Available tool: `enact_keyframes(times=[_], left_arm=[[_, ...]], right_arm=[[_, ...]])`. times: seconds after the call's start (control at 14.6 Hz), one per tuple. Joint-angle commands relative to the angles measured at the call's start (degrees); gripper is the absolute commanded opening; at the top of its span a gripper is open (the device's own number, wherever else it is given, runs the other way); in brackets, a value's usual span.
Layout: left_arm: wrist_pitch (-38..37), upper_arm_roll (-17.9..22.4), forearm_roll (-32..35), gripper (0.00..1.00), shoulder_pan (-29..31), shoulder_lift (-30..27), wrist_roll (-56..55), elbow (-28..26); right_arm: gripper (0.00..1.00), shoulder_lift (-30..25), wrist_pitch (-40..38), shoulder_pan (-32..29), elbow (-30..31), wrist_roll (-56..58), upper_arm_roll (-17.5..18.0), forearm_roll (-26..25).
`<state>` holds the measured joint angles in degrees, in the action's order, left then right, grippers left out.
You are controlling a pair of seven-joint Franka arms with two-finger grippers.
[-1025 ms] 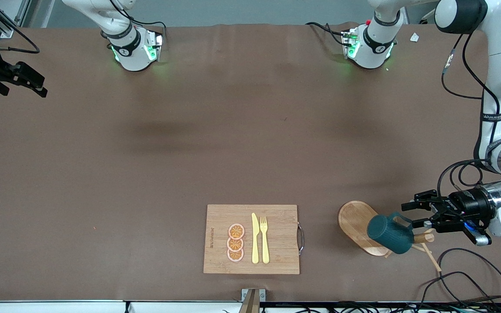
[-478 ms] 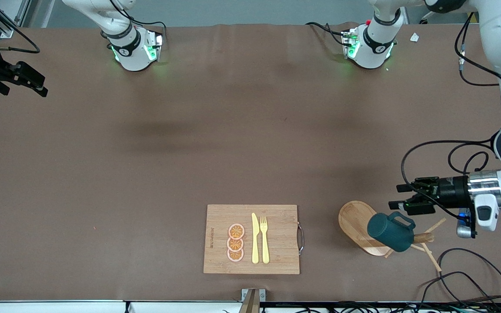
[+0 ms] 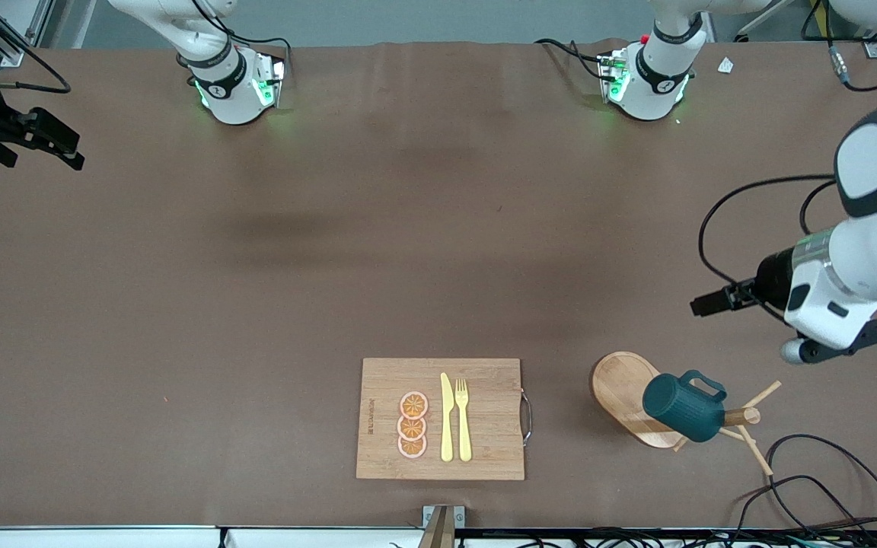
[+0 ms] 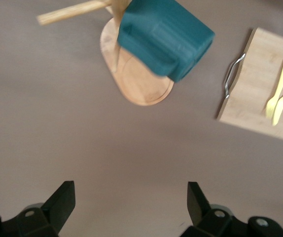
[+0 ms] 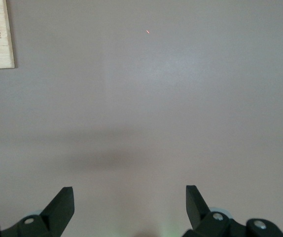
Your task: Pass cup and hang on rack
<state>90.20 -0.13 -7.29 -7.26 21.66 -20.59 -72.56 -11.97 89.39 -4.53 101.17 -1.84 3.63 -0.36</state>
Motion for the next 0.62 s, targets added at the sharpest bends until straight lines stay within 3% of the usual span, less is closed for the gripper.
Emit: enact_keyframes(times=[0.0,0.21,0.55], left_arm=[[-3.62,0.13,4.98,1.00,0.32,-6.44,7.80,-1.53],[-3.28,0.13,13.96,1.00,0.22,-11.02,22.73,-2.14],[-2.76,0.05,10.03,1.00,1.72,-20.24,24.02,-12.57]], right_arm=[[1.00,0.72,-0.89,-0.40,-1.85,0.43,0.68,0.09],[1.00,0.89,-0.80,0.13,-1.77,0.52,0.68,0.00],[1.00,1.59,-0.80,0.13,-2.64,0.69,0.68,0.00]])
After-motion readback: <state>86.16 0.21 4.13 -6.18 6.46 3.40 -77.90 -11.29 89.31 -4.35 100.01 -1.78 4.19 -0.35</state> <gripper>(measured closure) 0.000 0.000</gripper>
